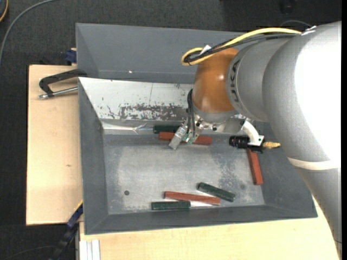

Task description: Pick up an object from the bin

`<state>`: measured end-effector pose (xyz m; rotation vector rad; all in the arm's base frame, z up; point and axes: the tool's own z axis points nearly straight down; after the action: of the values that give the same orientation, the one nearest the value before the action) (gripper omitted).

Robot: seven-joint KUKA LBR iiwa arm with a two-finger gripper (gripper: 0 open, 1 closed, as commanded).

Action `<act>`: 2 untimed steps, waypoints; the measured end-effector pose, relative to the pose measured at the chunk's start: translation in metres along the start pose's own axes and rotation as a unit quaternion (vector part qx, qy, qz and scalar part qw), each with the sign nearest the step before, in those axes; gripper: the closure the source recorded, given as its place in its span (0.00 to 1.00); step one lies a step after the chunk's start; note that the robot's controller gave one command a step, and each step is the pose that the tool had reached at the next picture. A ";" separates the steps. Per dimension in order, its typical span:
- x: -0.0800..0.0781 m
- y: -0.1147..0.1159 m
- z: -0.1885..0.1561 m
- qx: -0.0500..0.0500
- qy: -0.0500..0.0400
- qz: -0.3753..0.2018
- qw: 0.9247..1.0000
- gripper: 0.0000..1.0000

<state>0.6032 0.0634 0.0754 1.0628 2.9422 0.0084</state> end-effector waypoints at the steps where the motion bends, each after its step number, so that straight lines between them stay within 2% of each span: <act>1: 0.003 -0.001 0.004 0.003 0.004 0.000 1.000 0.00; 2: -0.002 0.000 -0.003 -0.001 -0.003 -0.001 1.000 1.00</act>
Offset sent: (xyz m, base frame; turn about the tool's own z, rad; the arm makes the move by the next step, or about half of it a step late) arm 0.0000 0.0000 0.0000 0.0000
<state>0.6048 0.0622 0.0780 1.0593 2.9373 0.0074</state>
